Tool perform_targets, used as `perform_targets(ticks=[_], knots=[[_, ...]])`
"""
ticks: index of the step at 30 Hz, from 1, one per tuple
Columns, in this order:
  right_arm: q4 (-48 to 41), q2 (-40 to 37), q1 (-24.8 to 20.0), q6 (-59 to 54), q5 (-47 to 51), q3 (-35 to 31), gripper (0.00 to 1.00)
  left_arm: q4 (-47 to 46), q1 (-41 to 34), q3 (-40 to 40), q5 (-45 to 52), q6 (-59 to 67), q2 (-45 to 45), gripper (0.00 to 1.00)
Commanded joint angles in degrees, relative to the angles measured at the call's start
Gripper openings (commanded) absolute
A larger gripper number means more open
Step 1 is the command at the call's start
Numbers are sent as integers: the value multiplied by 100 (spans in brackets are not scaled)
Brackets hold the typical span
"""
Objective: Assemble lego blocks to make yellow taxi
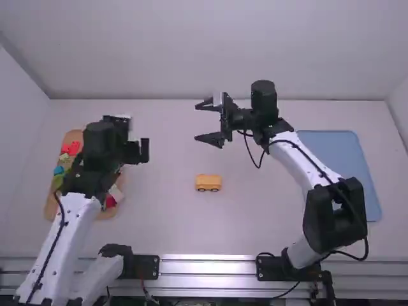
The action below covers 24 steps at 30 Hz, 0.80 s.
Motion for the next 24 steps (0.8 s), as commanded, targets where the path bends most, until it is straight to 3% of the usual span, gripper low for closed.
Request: perform_targets(ticks=[1, 8, 13, 16, 21, 24], knots=[[83, -94, 107, -195, -133, 192, 99, -238, 562, -15, -103, -804, -188, 99], [380, 105, 579, -140, 122, 192, 99, -872, 1626, -15, -120, -1169, -485, 99], [715, 140, 601, 61, 63, 192, 99, -1279, 1921, 17, -1377, -2118, -920, 99], [920, 140, 601, 236, 61, 192, 99, -1309, 2098, 74, -1532, -2212, -1069, 99], [990, 140, 605, 234, 79, 192, 99, -1403, 2450, 372, -1829, -2326, -782, 99], [981, 140, 605, 295, 79, 192, 99, -1641, 2929, 835, -1746, -2225, -157, 99]])
